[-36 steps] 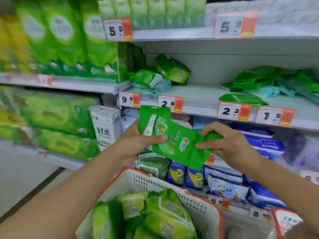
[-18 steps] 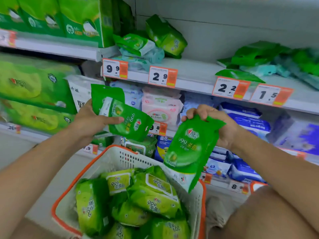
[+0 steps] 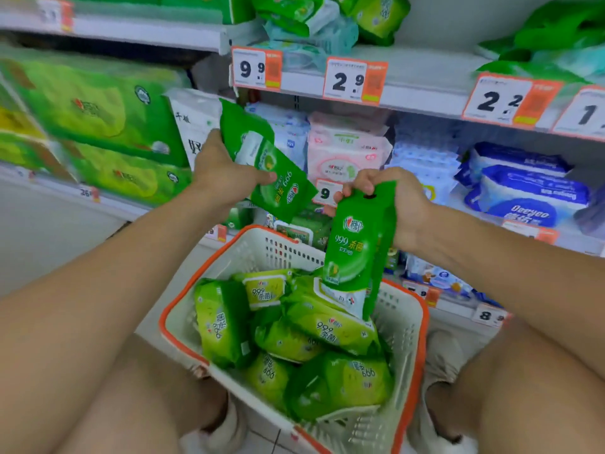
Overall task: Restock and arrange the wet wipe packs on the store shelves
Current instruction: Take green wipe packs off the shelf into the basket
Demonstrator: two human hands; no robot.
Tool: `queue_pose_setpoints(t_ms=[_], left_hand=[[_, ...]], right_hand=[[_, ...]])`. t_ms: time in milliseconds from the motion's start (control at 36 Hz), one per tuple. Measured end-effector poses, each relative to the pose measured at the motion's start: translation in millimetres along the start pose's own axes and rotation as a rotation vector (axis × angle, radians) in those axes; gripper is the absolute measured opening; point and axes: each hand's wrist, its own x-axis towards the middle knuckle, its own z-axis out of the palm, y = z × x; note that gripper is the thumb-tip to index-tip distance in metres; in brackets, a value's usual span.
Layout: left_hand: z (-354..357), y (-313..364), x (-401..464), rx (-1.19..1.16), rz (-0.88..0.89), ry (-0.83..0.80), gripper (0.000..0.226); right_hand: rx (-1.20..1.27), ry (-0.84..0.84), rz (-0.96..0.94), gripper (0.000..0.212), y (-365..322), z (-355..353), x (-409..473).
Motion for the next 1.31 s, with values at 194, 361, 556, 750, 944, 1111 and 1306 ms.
queue_pose_setpoints(t_ms=[194, 361, 556, 750, 944, 1111, 1306], left_hand=[[-30, -4, 13, -0.097, -0.026, 0.231, 0.101], [-38, -1, 10, -0.301, -0.277, -0.023, 0.080], [-8, -20, -1, -0.468, -0.285, -0.444, 0.039], [-23, -26, 17, -0.448, -0.350, -0.164, 0.041], [-61, -19, 25, -0.303, -0.148, 0.142, 0.061], [-60, -17, 18, -0.453, -0.267, -0.030, 0.042], [-20, -14, 15, 0.043, -0.084, -0.120, 0.031]], right_hand=[[-0.930, 0.135, -0.136, 0.050, 51, 10, 45], [-0.499, -0.004, 0.300, 0.030, 46, 8, 41], [-0.411, -0.076, 0.151, 0.038, 34, 19, 38], [-0.611, -0.032, 0.104, 0.032, 17, 18, 53], [-0.823, -0.038, 0.342, 0.053, 27, 11, 65], [-0.893, -0.144, 0.250, 0.090, 33, 39, 68], [-0.615, -0.022, 0.081, 0.026, 42, 60, 57]])
